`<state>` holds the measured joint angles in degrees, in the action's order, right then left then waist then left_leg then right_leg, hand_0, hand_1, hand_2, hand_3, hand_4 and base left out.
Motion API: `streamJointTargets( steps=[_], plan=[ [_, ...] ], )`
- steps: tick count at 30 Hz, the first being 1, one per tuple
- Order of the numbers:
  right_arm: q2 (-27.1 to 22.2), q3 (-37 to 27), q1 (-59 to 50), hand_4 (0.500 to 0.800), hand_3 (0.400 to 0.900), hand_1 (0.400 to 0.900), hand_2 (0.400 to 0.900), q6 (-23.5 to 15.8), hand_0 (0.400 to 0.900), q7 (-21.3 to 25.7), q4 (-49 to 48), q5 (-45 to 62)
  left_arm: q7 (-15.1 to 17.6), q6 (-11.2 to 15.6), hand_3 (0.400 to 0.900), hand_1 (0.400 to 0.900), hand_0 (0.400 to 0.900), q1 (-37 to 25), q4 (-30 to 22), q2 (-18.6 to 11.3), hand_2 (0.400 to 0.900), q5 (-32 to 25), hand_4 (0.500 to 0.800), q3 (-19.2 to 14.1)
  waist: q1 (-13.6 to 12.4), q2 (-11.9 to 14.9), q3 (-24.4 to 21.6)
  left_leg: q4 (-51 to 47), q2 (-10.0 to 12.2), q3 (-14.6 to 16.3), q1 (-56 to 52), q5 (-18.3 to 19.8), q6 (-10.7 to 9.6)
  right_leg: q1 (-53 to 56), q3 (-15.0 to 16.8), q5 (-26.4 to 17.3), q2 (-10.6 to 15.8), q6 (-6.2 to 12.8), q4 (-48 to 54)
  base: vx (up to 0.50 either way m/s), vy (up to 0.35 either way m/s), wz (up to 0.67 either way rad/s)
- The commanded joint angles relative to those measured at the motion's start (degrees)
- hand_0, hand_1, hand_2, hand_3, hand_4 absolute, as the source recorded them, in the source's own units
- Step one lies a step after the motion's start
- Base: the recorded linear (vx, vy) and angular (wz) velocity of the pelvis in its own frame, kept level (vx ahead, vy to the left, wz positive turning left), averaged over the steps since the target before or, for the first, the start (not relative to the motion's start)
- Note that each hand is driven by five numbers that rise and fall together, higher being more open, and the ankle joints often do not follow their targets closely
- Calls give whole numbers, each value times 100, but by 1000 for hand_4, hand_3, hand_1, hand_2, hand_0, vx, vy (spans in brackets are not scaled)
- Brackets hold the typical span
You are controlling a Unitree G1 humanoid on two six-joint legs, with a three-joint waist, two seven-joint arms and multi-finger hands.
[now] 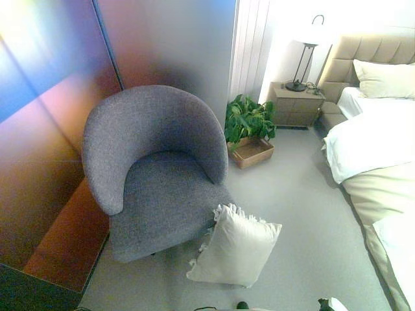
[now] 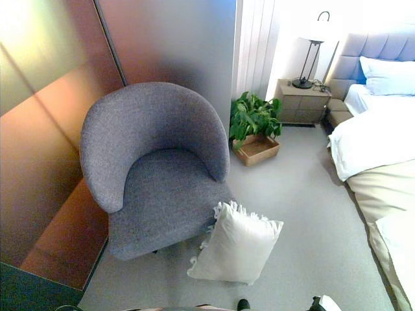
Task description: Pick up the pillow and put it on the sofa.
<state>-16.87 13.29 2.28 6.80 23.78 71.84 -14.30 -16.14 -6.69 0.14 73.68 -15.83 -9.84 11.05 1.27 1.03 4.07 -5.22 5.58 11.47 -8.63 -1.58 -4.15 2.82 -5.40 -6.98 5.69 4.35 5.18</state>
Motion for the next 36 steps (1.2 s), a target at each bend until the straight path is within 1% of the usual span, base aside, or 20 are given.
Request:
streamJointTargets(
  steps=[1,7,12,15,18,23,25,28,30,32,36],
  plan=[
    [-276,84,-529,800,900,900,900,-84,900,448,48,-84,-284,29,900,900,900,-212,174,2,900,55,800,247,5,173,339,22,-273,-204,-55,418,327,436,-196,424,-89,247,-18,0,0,0],
    [-471,67,-589,800,900,900,900,-189,900,450,-52,-206,-393,-84,900,900,900,-229,73,-144,900,-5,800,257,-18,154,378,22,-249,-186,-35,389,319,423,-242,417,-84,247,-18,28,-37,1],
    [-708,72,-691,800,900,900,900,-328,900,439,-131,-417,-545,-171,900,900,900,-163,78,-294,900,60,800,233,-70,128,415,22,-245,-214,17,361,299,394,-305,409,-72,254,-18,48,-51,5],
    [-842,108,-791,800,900,900,900,-366,900,416,-208,-539,-566,-213,900,900,900,-146,72,-344,900,77,800,238,-102,113,441,22,-238,-236,97,337,283,337,-340,407,-68,252,-18,44,-53,8],
    [-1038,168,-1009,800,900,900,900,-371,900,299,-293,-509,-548,-245,900,900,900,-229,54,-358,900,29,800,322,-140,91,522,22,-225,-271,272,278,268,195,-375,383,-68,236,-18,-21,-51,12],
    [-1330,332,-1610,800,900,900,900,-500,900,76,-396,-142,-509,-320,900,900,900,-610,-22,-401,900,-307,800,473,-234,37,901,22,-248,-450,758,134,280,-256,-440,369,-89,171,-164,-127,-78,16],
    [-1394,391,-1761,800,900,900,900,-530,900,2,-476,-5,-489,-389,900,900,900,-683,-55,-411,900,-262,800,473,-269,8,1045,22,-251,-519,893,67,273,-405,-469,393,-106,139,-270,-74,-94,17],
    [-1603,478,-2193,800,900,900,900,-596,900,-221,-557,209,-431,-429,900,900,900,-854,-82,-426,900,-339,800,545,-294,-62,1322,22,-273,-603,1174,-26,255,-663,-468,336,-135,89,-259,-120,-52,9],
    [-1704,546,-2509,800,900,900,900,-586,900,-306,-588,169,-417,-457,900,900,900,-986,-89,-444,900,-407,800,577,-304,-117,1466,22,-284,-624,1353,-65,249,-852,-473,312,-151,67,-266,-121,-22,3],
    [-1830,681,-2862,800,900,900,900,-548,900,-397,-628,210,-385,-413,900,900,900,-1134,-95,-463,900,-524,800,609,-314,-173,1647,22,-294,-661,1577,-141,231,-1087,-503,314,-148,40,-345,-133,-8,2],
    [-2108,858,-3404,800,900,900,900,-629,900,-526,-672,339,-279,-424,900,900,900,-1433,-114,-450,900,-777,800,684,-366,-272,1945,48,-321,-713,1947,-291,182,-1483,-602,368,-126,5,-575,-112,4,3]
  ],
)
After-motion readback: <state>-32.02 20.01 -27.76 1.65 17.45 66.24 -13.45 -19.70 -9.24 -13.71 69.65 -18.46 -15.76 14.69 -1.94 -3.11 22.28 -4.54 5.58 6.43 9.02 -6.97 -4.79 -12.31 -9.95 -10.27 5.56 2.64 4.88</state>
